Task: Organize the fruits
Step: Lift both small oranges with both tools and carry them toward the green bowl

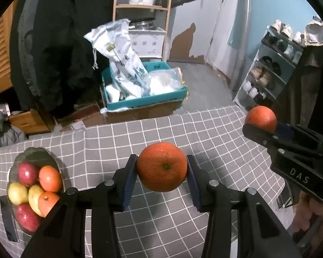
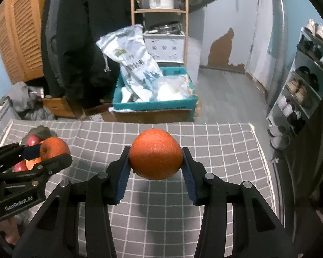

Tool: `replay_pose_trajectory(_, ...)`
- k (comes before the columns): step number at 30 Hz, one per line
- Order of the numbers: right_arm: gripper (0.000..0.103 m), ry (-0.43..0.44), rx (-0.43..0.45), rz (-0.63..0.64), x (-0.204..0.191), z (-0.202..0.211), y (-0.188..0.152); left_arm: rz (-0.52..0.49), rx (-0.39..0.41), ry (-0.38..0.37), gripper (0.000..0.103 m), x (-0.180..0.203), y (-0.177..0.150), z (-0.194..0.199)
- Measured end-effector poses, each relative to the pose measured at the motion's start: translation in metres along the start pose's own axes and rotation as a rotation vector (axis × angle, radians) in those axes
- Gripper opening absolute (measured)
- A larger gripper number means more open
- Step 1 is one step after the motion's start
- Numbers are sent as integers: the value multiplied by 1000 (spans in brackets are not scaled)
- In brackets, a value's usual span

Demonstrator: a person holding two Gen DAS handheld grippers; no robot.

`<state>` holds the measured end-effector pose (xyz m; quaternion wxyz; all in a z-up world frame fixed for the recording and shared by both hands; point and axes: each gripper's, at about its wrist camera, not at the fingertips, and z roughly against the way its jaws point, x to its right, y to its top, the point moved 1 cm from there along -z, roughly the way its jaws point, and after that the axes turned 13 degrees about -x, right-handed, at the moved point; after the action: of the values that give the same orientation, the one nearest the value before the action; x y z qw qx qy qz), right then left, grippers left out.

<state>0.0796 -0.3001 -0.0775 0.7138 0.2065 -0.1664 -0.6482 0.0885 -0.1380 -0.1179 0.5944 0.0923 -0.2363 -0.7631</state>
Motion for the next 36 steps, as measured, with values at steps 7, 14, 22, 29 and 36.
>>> replay_pose_trajectory(7,45,19,36,30,-19,14,6,21,42,11,45,-17,-5,23)
replay_pose_trajectory(14,45,46,55,56,-40,21,13,50,70,28,45,-35,-9,38)
replay_pose_trajectory(22,45,77,52,95,-68,17,24,99,90,50,45,-62,-15,50)
replay_pose_trajectory(29,45,102,48,133,-96,13,32,149,105,75,45,-90,-21,60)
replay_pose_trajectory(36,45,126,41,173,-126,7,39,209,116,105,45,-123,-28,68)
